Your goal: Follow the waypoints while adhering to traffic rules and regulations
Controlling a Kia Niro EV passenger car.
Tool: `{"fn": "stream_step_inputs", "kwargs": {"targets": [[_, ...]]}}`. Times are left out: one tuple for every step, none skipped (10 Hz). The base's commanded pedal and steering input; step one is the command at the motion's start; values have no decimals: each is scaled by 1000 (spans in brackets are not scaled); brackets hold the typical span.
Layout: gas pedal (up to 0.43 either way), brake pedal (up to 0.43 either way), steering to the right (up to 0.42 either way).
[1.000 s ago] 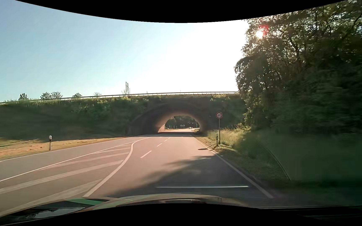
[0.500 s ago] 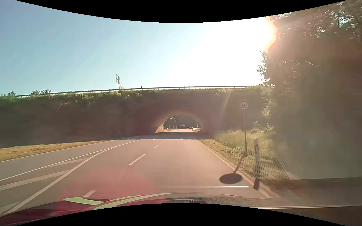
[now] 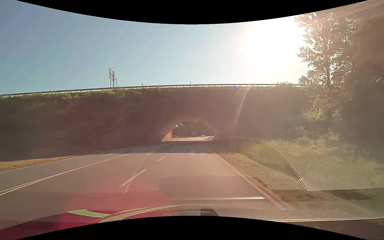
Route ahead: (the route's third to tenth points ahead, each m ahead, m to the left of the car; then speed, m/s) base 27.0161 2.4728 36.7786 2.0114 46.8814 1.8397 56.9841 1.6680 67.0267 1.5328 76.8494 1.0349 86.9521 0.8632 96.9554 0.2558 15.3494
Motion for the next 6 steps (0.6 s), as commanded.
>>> {"fn": "stream_step_inputs", "kwargs": {"targets": [[20, 0, -3], [28, 0, -2], [39, 0, -2], [47, 0, -2], [59, 0, -2], [59, 0, -2]]}}
